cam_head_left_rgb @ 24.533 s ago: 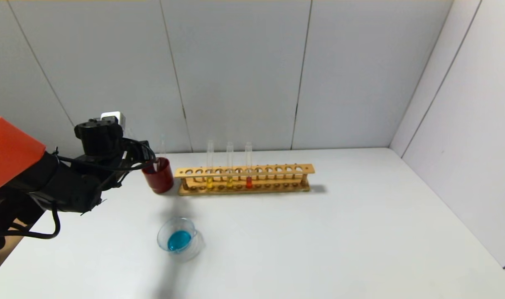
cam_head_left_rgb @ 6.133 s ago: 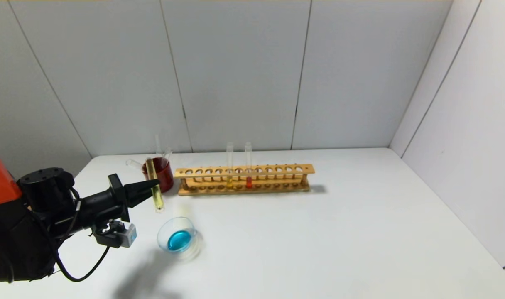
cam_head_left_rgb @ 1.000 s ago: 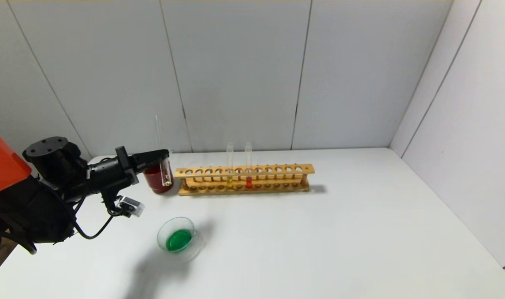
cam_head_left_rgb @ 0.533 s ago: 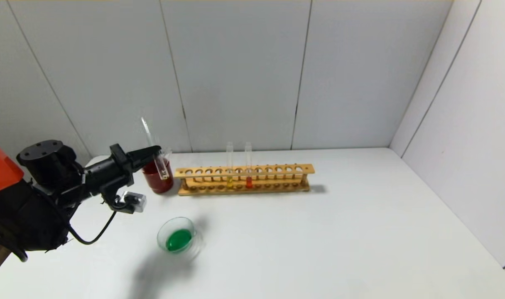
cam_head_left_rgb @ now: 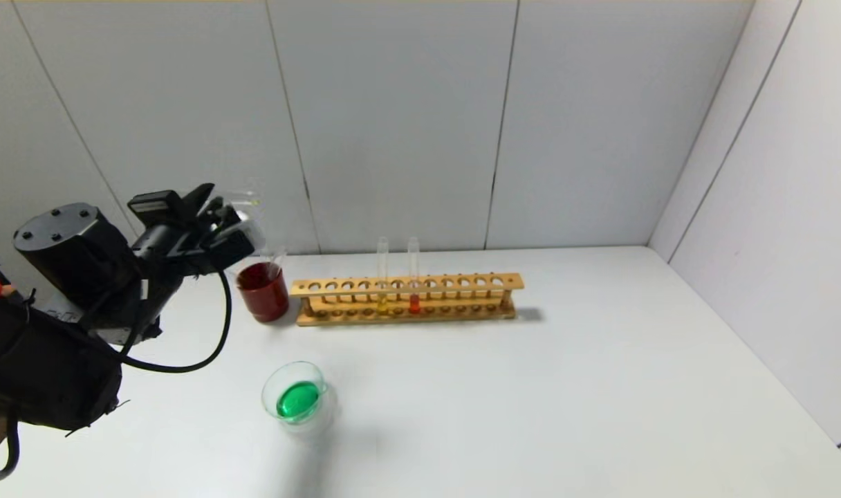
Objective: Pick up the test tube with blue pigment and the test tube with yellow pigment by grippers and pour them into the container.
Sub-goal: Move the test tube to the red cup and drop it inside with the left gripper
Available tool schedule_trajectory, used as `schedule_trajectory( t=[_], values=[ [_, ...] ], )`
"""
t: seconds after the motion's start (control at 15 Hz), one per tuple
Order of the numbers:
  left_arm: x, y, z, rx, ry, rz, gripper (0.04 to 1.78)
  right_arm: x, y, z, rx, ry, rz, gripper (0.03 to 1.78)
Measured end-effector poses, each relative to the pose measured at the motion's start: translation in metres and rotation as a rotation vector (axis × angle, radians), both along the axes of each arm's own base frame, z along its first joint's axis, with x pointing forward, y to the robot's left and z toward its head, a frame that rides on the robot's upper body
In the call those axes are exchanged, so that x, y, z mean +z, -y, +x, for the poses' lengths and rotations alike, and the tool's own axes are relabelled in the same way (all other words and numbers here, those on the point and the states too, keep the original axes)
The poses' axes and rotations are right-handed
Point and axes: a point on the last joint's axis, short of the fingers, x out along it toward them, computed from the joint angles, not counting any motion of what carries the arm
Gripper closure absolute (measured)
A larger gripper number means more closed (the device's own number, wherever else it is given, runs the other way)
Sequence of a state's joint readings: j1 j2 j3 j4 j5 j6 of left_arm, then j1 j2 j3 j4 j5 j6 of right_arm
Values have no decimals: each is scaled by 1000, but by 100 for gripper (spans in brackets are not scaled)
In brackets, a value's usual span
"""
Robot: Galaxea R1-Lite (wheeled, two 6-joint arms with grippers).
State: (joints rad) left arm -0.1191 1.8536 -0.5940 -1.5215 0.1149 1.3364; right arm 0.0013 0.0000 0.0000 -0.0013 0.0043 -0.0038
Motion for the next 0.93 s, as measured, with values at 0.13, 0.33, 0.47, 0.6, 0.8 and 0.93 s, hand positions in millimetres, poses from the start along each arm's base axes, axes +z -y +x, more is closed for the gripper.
schedule_trajectory(
  t=[0.13, 0.33, 0.47, 0.6, 0.8, 0.93],
  values=[
    [-2, 8, -1, 95, 7, -297, 151, 0, 0, 0, 0, 0, 0, 6],
    [-10, 11, 3, 151, 60, -698, 151, 0, 0, 0, 0, 0, 0, 6],
    [-12, 9, 4, 114, 105, -912, 151, 0, 0, 0, -1, 0, 0, 6],
    [-9, 5, 6, 71, 140, -1074, 151, 0, 0, 0, 0, 0, 0, 6],
    [3, 5, 7, 19, 89, -1252, 151, 0, 0, 0, 0, 0, 0, 6],
    [18, 5, 8, -18, 21, -1384, 151, 0, 0, 0, 0, 0, 0, 6]
  ],
)
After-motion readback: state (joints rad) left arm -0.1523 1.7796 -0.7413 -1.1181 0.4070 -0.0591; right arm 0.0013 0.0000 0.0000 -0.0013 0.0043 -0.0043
